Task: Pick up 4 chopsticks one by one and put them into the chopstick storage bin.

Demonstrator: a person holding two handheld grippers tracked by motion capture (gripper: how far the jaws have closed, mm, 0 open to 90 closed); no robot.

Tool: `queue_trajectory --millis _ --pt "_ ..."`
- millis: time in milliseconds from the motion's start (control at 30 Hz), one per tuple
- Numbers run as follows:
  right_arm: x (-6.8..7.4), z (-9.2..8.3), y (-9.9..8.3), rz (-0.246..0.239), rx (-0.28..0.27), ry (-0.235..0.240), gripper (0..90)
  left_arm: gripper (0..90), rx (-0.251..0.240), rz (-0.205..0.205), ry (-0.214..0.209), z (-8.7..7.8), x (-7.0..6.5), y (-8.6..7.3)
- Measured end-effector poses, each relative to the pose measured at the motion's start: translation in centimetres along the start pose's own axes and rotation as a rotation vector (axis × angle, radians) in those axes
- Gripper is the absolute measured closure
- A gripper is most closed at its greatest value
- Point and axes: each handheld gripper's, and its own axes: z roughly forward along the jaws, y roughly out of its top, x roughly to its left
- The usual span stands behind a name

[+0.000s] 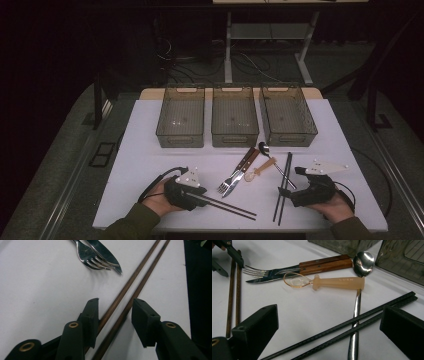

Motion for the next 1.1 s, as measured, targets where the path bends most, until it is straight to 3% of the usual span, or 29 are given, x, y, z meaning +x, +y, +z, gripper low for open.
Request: queue_trajectory --millis 467,1100 --pt "0.0 0.1 0.0 -0.002 0.002 0.004 1.6 68.1 0.015 0.026 0.011 -0.1 -0.1 0.1" --pt "0.0 0.0 0.0 -0.002 0.003 0.006 1.6 71.4 0.053 0.028 0.003 -0.5 -1.1 0.1"
